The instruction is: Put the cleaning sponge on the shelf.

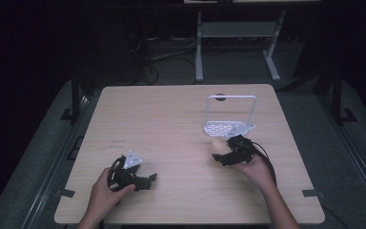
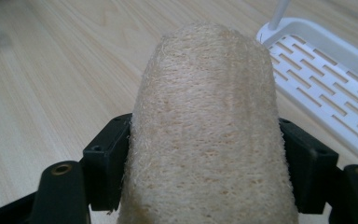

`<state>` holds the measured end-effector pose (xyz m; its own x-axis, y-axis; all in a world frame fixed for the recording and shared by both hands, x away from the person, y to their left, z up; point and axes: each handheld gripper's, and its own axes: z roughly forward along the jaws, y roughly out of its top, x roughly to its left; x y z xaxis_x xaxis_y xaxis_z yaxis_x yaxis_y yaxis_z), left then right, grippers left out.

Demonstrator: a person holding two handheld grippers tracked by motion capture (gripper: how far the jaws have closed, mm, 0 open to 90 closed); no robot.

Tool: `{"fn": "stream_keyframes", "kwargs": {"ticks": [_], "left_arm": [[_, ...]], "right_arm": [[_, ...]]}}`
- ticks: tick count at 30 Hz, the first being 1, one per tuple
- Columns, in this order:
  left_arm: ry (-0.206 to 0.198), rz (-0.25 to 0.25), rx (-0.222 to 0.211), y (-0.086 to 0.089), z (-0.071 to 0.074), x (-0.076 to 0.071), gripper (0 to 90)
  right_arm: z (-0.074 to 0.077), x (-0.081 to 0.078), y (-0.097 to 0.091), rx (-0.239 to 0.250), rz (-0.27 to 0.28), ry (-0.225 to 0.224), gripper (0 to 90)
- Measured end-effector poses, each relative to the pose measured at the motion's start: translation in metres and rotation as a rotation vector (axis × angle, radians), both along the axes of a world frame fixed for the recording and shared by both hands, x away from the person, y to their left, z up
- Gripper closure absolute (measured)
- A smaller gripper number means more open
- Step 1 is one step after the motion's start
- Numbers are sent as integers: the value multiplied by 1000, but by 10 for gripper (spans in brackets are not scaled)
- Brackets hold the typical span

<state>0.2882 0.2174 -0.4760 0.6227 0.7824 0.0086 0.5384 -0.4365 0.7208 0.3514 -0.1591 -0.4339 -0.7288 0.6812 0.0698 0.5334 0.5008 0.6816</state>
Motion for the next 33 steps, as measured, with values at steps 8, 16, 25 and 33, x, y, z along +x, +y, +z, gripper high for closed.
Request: {"fn": "stream_keyframes", "kwargs": {"ticks": [8,16,25,33], "left_arm": [[0,0,0,0,0,0,128],[0,0,0,0,0,0,128],[0,0,0,0,0,0,128],[0,0,0,0,0,0,128]], "right_arm": [[4,3,-3,2,-5,-10,275],[14,8,-7,0,-13,-26,275],[17,14,-9,3,-26,-30,275],[18,21,-9,1,-41,-29,275]]}}
